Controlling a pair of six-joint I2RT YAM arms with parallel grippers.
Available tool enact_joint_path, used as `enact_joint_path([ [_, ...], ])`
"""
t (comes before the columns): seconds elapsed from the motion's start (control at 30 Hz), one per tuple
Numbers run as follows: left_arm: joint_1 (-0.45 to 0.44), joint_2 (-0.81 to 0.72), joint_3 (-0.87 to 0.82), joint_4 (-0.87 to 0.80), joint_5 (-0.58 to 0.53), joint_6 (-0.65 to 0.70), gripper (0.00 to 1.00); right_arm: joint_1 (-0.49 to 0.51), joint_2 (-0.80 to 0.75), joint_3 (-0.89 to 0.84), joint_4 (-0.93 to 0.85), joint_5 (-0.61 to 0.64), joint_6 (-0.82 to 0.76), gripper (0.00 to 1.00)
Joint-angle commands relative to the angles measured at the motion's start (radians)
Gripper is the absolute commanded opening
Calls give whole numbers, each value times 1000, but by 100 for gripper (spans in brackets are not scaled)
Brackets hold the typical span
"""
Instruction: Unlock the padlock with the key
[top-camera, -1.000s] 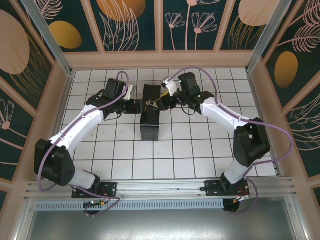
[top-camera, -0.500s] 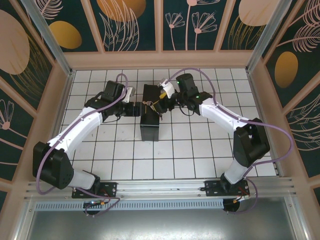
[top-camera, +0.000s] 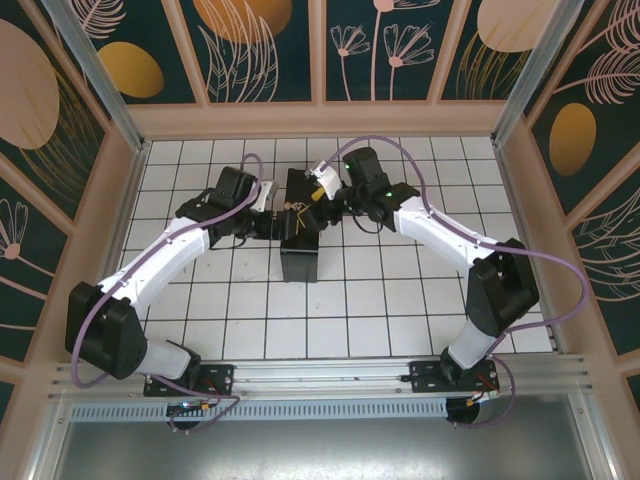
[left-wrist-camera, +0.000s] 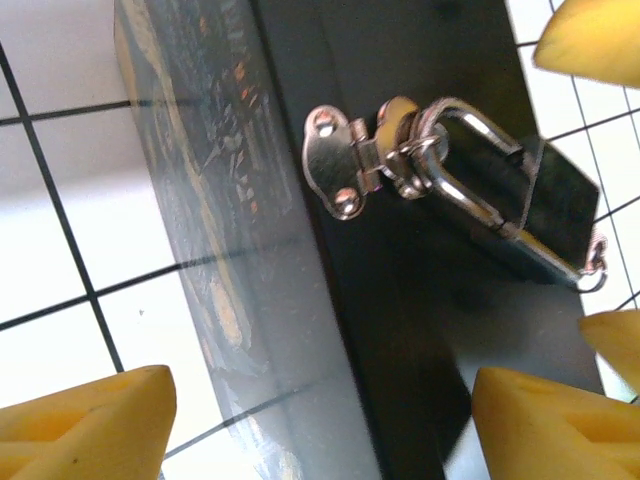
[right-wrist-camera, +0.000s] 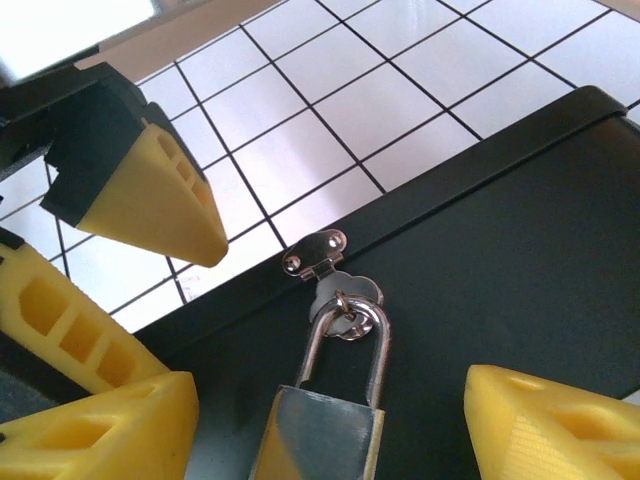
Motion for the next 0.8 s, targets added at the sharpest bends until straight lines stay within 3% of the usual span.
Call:
enact_joint_path([
  [0.0,-3,2,-25,-11,-25,-4,76,1,12,3,-31,21,-41,68],
  [0.3,7,-17,-52,-30,-55,16,65,1,38,0,-33,24,-80,45],
  [0.5,25,-20,-44,-45,-57,34,65,2,28,-16,-16,34,-72,51],
  [0.77,48,-24,-57,-38,-52,44,63,-2,51,-7,-50,15,-121,38],
])
